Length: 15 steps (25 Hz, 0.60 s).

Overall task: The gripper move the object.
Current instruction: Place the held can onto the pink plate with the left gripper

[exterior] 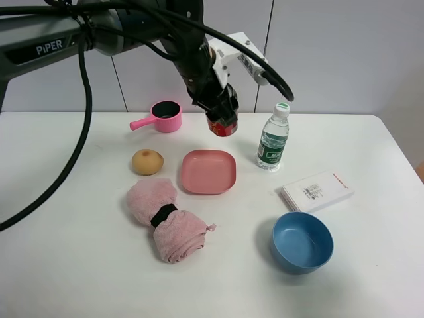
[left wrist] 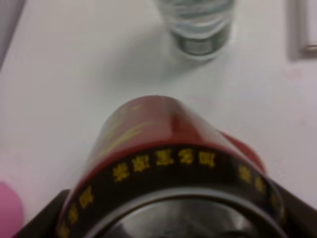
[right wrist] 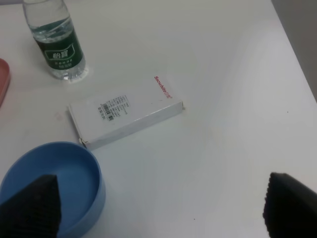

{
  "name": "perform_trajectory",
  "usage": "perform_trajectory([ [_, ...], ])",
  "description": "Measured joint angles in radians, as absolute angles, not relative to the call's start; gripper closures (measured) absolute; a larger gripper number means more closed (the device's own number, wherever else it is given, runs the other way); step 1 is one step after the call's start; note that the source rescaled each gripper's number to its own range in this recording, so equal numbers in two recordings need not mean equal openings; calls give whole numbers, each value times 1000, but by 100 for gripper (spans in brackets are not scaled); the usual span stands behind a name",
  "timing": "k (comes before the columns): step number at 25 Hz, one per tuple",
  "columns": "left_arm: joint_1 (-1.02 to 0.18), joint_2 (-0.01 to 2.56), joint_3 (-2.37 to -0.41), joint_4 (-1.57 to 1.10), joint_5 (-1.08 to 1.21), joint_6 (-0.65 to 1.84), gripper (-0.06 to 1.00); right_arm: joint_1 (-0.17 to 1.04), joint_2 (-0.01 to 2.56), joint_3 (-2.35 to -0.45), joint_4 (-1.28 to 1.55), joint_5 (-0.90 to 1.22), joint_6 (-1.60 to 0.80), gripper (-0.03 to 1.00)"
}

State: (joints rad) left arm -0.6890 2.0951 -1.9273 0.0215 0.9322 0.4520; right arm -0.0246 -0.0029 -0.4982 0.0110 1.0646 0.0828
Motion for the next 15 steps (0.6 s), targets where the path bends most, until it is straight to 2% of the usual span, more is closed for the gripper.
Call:
perform_trajectory([
  [6, -613, 2153, -1927, 24, 971, 452, 93, -25, -3, -498, 11, 1065, 83, -3],
  [15, -606, 2267, -1927, 15, 1022, 451, 93, -25, -3, -498, 11, 1065, 83, -3],
])
